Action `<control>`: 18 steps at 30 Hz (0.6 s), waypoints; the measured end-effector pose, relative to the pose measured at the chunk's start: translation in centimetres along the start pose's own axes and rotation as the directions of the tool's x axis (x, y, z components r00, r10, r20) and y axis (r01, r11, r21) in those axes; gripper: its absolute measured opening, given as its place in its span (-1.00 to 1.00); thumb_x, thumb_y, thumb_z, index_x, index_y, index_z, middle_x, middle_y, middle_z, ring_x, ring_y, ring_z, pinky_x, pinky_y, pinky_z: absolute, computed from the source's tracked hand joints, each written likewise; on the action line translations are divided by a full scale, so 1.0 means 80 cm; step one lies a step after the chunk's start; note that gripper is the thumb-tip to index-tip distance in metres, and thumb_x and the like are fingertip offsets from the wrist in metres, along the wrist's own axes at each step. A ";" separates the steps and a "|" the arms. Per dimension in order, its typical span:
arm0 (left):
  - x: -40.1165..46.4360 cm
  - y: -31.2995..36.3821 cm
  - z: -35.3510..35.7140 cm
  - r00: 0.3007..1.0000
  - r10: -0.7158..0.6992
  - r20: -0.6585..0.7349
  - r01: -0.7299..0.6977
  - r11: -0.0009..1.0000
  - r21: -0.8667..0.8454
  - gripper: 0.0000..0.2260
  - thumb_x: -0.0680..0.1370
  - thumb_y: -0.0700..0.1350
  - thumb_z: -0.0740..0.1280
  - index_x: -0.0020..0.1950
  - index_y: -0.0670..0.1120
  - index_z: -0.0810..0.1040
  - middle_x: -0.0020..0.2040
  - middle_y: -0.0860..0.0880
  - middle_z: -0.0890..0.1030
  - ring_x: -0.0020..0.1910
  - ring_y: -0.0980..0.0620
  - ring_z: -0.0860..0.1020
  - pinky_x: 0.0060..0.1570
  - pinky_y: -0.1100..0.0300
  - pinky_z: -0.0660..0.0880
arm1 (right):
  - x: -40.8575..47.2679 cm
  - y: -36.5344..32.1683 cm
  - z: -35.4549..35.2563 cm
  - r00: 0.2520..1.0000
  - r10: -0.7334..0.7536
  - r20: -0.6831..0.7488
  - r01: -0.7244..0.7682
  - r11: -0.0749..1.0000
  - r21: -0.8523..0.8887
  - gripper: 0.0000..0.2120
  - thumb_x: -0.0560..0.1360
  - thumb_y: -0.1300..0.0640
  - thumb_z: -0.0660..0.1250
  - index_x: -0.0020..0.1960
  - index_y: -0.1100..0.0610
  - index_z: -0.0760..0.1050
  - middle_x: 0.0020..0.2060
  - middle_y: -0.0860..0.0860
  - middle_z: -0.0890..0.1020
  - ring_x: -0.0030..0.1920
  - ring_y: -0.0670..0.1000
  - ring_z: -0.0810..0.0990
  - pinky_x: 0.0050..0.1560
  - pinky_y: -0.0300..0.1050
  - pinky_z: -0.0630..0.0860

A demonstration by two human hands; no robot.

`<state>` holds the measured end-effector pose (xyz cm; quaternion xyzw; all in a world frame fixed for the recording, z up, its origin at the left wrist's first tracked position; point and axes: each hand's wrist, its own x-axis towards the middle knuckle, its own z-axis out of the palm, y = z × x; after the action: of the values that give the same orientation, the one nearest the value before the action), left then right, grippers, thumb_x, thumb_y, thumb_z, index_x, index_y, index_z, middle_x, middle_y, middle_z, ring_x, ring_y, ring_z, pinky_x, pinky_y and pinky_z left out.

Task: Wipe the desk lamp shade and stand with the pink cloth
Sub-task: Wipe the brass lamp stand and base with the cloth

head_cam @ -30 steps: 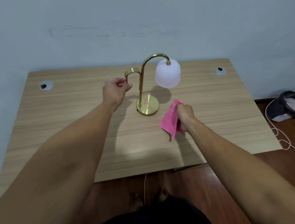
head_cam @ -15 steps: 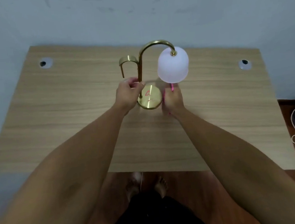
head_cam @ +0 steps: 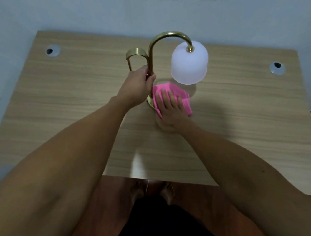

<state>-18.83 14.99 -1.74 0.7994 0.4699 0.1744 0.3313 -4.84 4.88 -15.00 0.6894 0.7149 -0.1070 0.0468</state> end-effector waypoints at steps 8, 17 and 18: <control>0.011 -0.002 -0.005 0.995 0.038 0.094 -0.048 0.994 0.099 -0.88 0.67 -0.12 0.22 0.03 -0.12 0.52 -0.14 -0.08 0.61 -0.16 -0.06 0.58 -0.25 0.20 0.40 | 0.016 -0.011 -0.002 1.000 0.005 0.012 -0.006 0.996 0.084 -0.20 0.69 -0.20 0.02 0.70 0.25 -0.19 0.69 0.27 -0.13 0.70 0.29 -0.14 0.67 0.30 -0.14; 0.012 -0.007 -0.002 0.994 0.051 0.093 -0.057 0.996 0.062 -0.86 0.67 -0.11 0.23 0.06 -0.13 0.54 -0.12 -0.08 0.64 -0.13 -0.06 0.62 -0.18 0.15 0.53 | 0.035 -0.003 0.000 0.996 0.083 0.019 -0.085 0.989 0.122 -0.18 0.71 -0.22 0.01 0.69 0.29 -0.20 0.68 0.29 -0.17 0.70 0.29 -0.20 0.68 0.26 -0.20; 0.012 -0.008 -0.001 0.994 0.053 0.093 -0.059 0.996 0.062 -0.86 0.67 -0.11 0.23 0.06 -0.13 0.54 -0.13 -0.06 0.63 -0.14 -0.05 0.62 -0.20 0.20 0.50 | 0.034 -0.007 0.003 0.998 0.060 0.024 -0.062 0.993 0.104 -0.18 0.71 -0.23 0.01 0.69 0.29 -0.21 0.68 0.28 -0.17 0.70 0.28 -0.19 0.68 0.26 -0.20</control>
<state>-18.79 16.10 -2.13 0.8296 0.4371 0.1318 0.3215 -5.51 7.47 -15.74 0.7111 0.6866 -0.1499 0.0211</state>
